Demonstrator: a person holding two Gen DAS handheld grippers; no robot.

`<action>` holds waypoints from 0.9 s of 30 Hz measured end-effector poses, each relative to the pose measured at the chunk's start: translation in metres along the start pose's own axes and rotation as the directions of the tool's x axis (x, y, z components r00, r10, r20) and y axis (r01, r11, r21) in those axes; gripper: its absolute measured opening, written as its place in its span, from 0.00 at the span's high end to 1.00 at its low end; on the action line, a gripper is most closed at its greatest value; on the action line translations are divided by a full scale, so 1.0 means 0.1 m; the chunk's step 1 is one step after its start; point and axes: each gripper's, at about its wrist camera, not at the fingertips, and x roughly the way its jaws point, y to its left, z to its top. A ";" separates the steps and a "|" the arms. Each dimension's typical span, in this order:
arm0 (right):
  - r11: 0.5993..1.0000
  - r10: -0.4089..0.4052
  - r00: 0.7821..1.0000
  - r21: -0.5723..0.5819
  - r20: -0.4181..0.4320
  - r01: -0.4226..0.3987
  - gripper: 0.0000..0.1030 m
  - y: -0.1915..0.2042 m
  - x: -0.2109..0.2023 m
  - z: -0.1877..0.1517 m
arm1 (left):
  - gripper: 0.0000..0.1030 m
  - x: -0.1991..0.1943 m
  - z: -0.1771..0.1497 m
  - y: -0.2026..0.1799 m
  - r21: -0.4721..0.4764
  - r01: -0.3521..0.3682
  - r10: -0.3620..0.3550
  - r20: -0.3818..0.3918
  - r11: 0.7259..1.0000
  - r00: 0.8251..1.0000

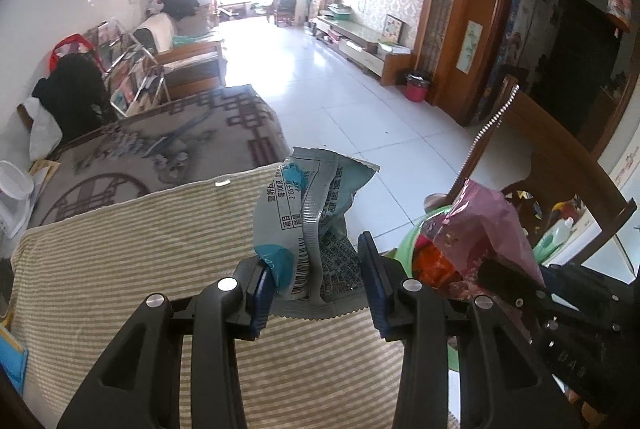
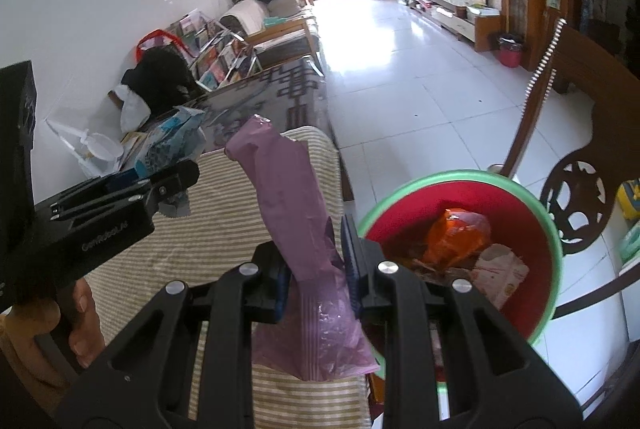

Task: Collect trash
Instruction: 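Carry the snack wrapper and pink wrapper over the red bin with both grippers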

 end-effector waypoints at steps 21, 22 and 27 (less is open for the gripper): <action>0.985 -0.091 0.996 0.145 0.001 0.090 0.77 -0.88 -0.11 -0.02 | 0.64 0.49 0.04 -0.65 0.086 0.087 -0.078 -0.105 0.993 0.991; 0.984 -0.094 0.996 0.150 0.001 0.093 0.77 -0.90 -0.12 -0.02 | 0.64 0.51 0.04 -0.68 0.088 0.091 -0.081 -0.111 0.992 0.990; 0.979 -0.110 0.994 0.174 0.003 0.108 0.77 -1.05 -0.14 -0.01 | 0.64 0.68 0.00 -0.86 0.103 0.141 -0.123 -0.167 0.985 0.978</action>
